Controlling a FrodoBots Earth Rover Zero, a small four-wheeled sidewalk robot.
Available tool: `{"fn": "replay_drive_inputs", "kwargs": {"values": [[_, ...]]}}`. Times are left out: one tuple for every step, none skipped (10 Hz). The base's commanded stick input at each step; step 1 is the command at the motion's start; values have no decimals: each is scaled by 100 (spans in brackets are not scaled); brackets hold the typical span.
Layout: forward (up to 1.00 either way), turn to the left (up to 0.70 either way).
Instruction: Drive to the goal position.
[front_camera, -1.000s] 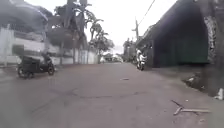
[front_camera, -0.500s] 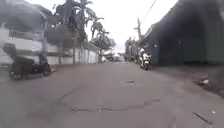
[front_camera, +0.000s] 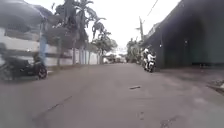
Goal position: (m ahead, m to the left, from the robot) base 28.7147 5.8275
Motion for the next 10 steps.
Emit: {"fn": "replay_drive_inputs", "kwargs": {"values": [[100,0],[100,0],[100,0],[100,0],[100,0],[100,0],[100,0],[100,0],[100,0],[100,0]]}}
